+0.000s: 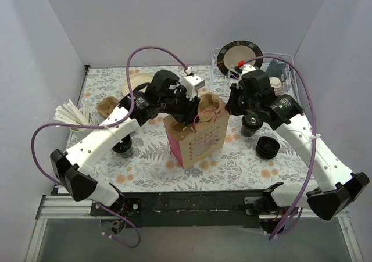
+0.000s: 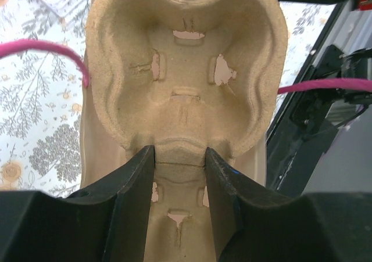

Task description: Pack the takeout coffee

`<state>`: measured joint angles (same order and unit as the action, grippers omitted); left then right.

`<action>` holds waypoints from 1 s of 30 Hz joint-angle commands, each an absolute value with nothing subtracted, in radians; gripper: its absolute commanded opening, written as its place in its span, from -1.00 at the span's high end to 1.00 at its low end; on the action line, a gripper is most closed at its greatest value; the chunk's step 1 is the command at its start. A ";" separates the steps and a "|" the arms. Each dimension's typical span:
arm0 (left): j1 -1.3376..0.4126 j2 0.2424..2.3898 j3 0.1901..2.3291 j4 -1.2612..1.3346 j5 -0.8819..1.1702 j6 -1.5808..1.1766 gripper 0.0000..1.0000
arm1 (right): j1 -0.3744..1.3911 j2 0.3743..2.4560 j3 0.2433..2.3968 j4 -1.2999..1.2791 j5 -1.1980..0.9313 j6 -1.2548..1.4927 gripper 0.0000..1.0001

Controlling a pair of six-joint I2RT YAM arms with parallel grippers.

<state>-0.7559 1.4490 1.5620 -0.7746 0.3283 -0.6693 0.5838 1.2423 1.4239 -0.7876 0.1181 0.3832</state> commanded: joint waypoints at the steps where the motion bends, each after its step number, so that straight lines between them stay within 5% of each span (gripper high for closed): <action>1: -0.798 1.500 1.621 -0.856 0.201 -0.673 1.00 | 0.581 1.213 1.437 -0.745 0.101 0.390 0.93; 30: -0.960 1.744 1.804 -1.048 -0.094 -0.805 1.00 | 0.581 1.164 1.362 -0.741 0.038 0.368 0.96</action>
<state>-0.9497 1.7756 1.7519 -1.0256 -0.0437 -0.7860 0.5827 1.1961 1.3758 -0.7826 0.0639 0.3862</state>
